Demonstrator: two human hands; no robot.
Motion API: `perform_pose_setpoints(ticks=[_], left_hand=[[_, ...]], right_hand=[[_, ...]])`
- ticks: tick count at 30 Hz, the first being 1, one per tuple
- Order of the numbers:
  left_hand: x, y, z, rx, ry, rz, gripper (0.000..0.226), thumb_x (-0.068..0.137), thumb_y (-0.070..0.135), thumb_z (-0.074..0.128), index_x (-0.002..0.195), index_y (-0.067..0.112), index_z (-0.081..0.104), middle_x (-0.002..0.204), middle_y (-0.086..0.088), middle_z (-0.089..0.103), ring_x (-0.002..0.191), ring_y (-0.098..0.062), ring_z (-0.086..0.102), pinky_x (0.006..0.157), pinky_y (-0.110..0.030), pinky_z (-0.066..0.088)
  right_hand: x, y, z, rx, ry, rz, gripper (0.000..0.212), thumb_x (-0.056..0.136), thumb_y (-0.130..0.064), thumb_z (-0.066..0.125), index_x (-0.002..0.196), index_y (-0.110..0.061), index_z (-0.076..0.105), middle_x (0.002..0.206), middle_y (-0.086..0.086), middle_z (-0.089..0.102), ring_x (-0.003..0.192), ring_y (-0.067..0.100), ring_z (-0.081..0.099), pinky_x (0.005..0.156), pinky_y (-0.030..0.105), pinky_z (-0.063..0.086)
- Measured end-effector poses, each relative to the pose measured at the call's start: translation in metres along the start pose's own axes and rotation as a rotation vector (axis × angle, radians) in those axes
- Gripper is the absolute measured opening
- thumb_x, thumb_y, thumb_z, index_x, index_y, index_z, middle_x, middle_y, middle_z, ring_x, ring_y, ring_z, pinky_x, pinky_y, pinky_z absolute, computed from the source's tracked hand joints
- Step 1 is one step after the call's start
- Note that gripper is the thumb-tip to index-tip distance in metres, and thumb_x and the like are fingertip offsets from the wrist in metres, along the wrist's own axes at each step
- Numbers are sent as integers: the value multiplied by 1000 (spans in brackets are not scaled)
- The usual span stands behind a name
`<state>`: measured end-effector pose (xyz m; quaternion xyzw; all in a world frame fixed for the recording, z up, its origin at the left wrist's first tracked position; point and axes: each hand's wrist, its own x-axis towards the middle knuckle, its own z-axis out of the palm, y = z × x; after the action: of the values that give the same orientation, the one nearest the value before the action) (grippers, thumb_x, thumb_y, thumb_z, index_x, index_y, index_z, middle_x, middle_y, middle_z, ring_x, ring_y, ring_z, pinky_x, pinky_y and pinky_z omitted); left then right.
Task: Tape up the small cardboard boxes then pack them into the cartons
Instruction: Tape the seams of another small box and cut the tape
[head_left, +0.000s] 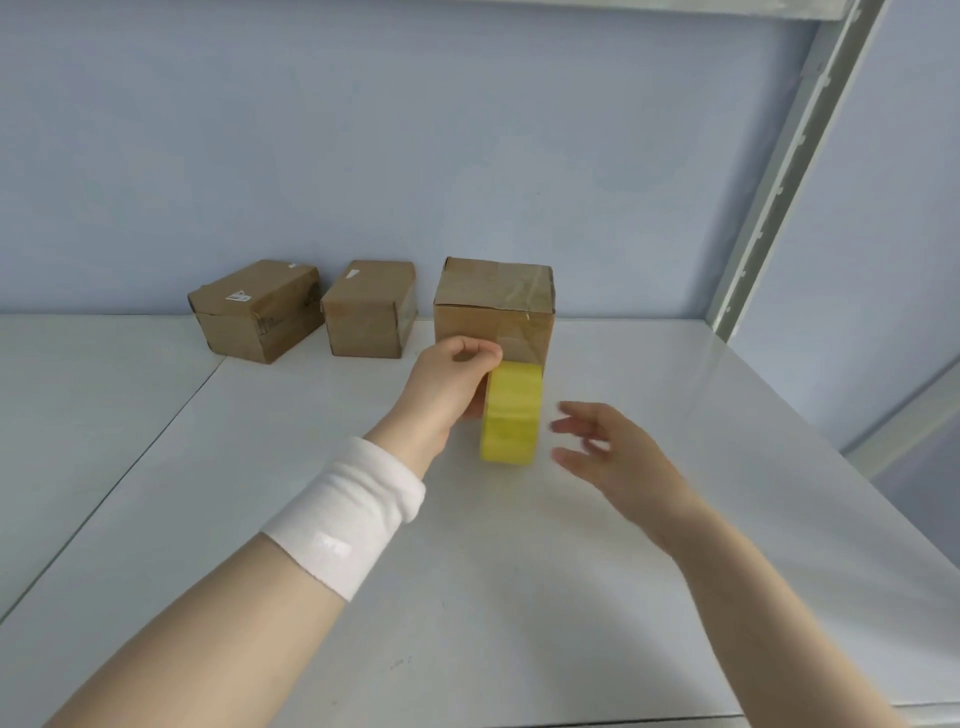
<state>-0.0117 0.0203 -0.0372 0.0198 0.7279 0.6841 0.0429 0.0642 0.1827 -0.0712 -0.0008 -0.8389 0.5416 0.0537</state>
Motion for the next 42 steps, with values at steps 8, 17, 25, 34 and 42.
perform_pose_setpoints(ticks=[8, 17, 25, 34, 42], left_hand=[[3, 1, -1, -48, -94, -17, 15, 88, 26, 63, 97, 14, 64, 82, 2, 62, 70, -12, 60, 56, -21, 48], [4, -4, -5, -41, -164, 14, 8, 89, 24, 62, 90, 17, 67, 86, -1, 65, 77, -15, 62, 69, -30, 52], [6, -5, -5, -85, -174, 25, 9, 90, 22, 59, 90, 18, 67, 84, 1, 65, 73, -14, 62, 70, -28, 52], [7, -5, -5, -153, -146, 27, 14, 90, 18, 57, 83, 18, 69, 85, -4, 67, 70, -15, 63, 55, -19, 53], [12, -4, 0, -149, -115, 25, 16, 90, 21, 58, 77, 20, 68, 79, -2, 67, 70, -14, 64, 56, -20, 53]], right_hand=[[-5, 39, -45, -699, 186, 408, 24, 91, -36, 53, 99, -14, 57, 101, 12, 50, 113, 32, 36, 81, 30, 26], [12, -10, -31, -10, 246, -91, 35, 88, 0, 58, 107, -29, 56, 95, 0, 61, 66, 3, 58, 58, 7, 45], [40, -54, -11, -219, 273, -412, 23, 81, -11, 70, 97, -26, 62, 90, -25, 60, 83, -16, 53, 72, 1, 38], [57, -55, 2, -524, 261, -642, 20, 73, -1, 76, 91, -6, 70, 84, 1, 64, 80, 17, 50, 68, 17, 36], [61, -57, 6, -606, 282, -687, 15, 76, -3, 73, 91, -3, 72, 86, 13, 62, 83, 31, 56, 63, 42, 49]])
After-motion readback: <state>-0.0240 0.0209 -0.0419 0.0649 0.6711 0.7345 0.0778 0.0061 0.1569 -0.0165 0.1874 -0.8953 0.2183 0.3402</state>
